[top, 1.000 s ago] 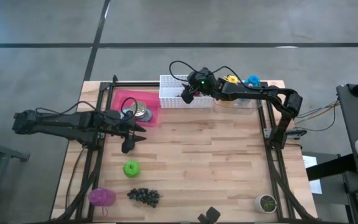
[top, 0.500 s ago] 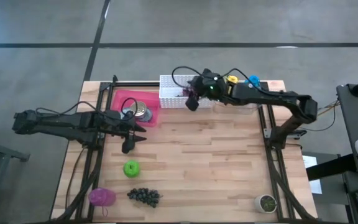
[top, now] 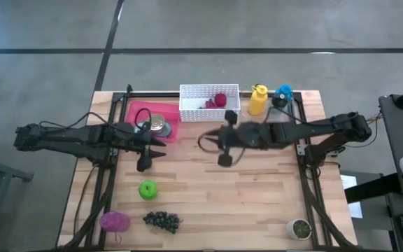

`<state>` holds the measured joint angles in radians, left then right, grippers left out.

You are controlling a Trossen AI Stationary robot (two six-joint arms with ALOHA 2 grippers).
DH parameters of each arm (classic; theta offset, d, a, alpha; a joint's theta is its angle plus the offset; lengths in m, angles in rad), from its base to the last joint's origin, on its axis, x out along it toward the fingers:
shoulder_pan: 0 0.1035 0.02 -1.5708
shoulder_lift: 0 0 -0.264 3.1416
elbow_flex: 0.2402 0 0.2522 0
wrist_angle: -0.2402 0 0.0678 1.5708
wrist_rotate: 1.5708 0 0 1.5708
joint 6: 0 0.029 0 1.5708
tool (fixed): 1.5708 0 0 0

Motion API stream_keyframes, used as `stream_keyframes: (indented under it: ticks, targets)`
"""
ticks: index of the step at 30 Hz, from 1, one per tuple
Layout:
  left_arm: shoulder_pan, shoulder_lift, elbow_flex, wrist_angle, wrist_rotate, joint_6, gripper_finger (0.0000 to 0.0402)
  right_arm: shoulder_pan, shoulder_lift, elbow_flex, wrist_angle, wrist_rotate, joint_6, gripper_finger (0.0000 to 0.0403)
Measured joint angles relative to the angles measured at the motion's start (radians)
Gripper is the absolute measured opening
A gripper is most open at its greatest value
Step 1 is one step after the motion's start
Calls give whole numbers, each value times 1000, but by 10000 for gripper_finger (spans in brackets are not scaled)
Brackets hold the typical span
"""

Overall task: Pick & Place Food Item
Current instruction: Put the black plum into the white bin

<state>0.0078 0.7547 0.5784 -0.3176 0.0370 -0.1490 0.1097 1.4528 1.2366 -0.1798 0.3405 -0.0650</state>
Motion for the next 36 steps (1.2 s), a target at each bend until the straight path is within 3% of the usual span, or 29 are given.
stream_keyframes:
  ticks: [4,15,26,36]
  targets:
    - [0,0,14,-1,0,13,187,87,2,0,4,4,18,13]
    - [0,0,45,-5,0,30,172,227,62,-1,21,3,60,8]
    - [-33,0,47,-19,66,40,148,259,128,-10,34,2,71,8]
    - [-173,2,58,-55,51,49,120,271,124,-10,41,0,103,8]
